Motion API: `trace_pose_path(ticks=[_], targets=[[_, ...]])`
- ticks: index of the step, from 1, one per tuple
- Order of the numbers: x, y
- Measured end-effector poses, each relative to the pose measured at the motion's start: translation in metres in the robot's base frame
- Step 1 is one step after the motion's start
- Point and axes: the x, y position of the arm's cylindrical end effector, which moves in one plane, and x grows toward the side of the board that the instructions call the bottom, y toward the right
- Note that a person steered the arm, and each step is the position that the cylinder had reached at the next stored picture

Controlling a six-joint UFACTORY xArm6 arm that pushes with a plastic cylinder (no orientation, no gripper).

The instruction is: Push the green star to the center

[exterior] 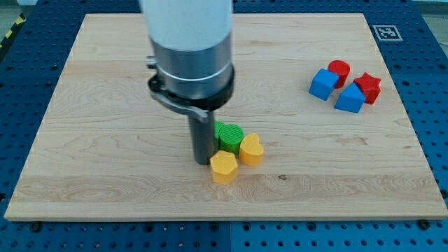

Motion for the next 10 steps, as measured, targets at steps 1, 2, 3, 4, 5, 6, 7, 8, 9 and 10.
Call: trace_pose_path(ticks=[1, 2, 3, 4, 5, 6, 7, 8, 9, 10], targets=[[-0.007, 0.011], [-0.025, 0.011], [-0.039, 0.010], [-0.032, 0.008], [-0.025, -0.014], [-0.033, -0.030], [-0.037, -0.032], [-0.040, -0.030], [-0.047, -0.019], [-0.059, -0.004]])
